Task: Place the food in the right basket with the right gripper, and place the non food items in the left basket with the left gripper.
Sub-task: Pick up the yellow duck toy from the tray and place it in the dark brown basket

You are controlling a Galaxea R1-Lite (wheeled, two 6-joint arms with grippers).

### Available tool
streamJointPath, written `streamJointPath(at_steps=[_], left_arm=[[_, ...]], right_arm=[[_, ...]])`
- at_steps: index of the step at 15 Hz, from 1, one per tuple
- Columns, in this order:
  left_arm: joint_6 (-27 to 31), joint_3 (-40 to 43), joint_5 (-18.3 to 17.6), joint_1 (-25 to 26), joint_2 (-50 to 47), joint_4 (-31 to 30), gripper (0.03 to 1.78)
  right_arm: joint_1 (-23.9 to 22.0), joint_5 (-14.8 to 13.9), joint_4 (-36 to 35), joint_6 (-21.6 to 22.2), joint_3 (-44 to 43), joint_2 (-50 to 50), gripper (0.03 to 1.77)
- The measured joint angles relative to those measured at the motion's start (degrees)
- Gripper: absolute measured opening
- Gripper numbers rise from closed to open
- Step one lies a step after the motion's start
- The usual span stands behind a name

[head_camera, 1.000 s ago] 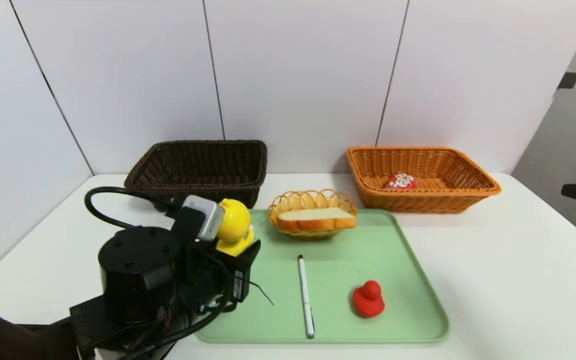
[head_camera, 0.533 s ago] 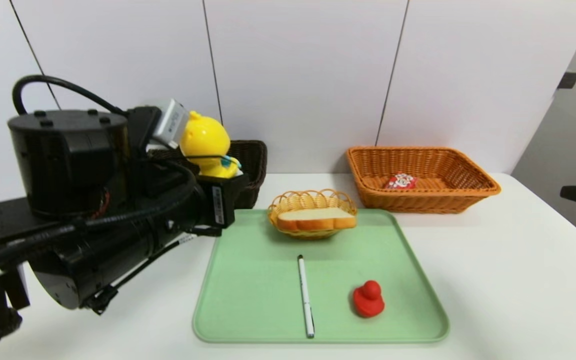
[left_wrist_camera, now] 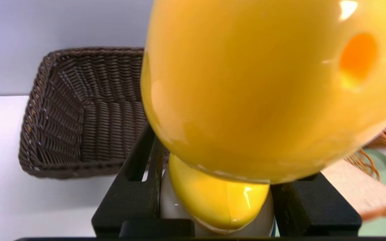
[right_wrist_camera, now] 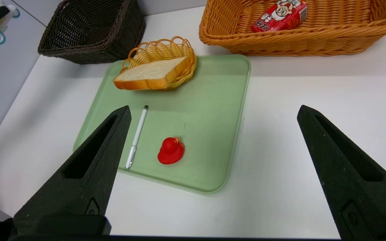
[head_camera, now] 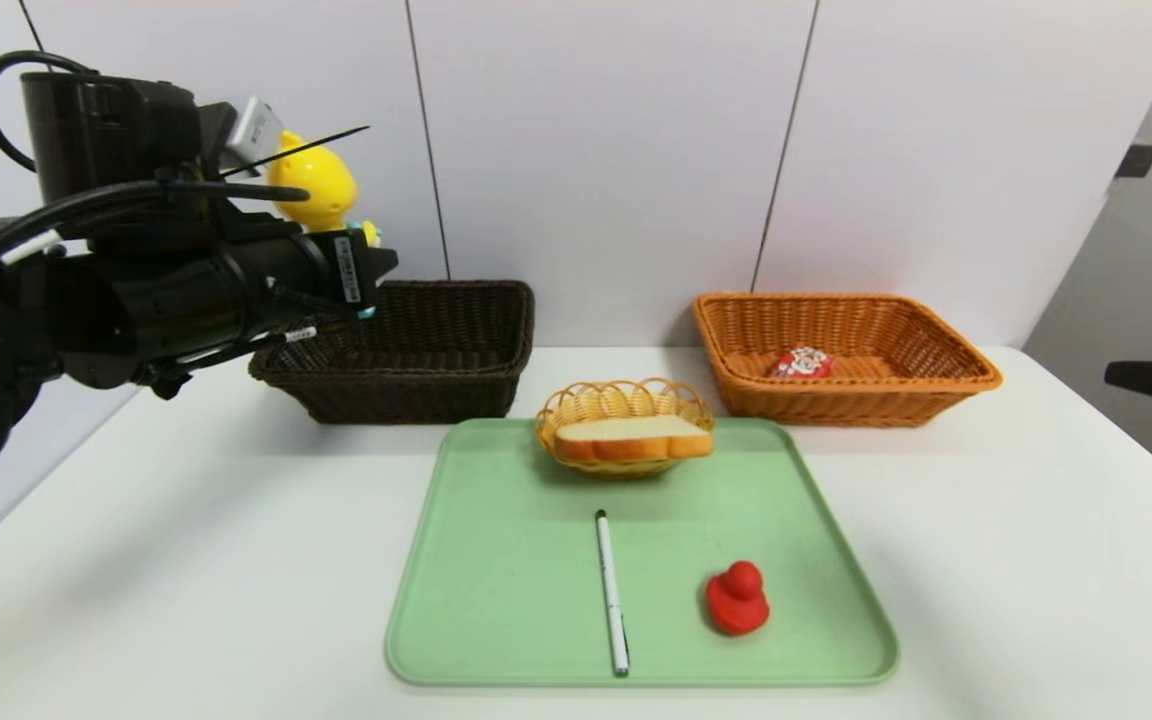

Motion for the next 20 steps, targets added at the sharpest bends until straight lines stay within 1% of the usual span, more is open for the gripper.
streamJointPath(at_steps=[4,7,12,20], left_arm=[[0.0,-6.8,-2.0,5.5,7.7,0.1,0.88],[0.2,-11.1,-3.1,8.1,13.2,0.5,0.88],[1.8,-13.3,-3.7,10.2,20.0,0.5,0.87],[1.9,-16.3,-3.7,12.4,27.3,0.0,0.87]], right_arm=[[0.0,-0.1,0.1,-0.3,-0.1,0.6,1.71],[0.0,-0.2,0.4,-0.8,-0.1,0.7,1.71],[-0.1,-0.2,0.4,-0.8,0.0,1.0,1.71],[-0.1,-0.2,0.0,-0.8,0.0,2.0,1.71]])
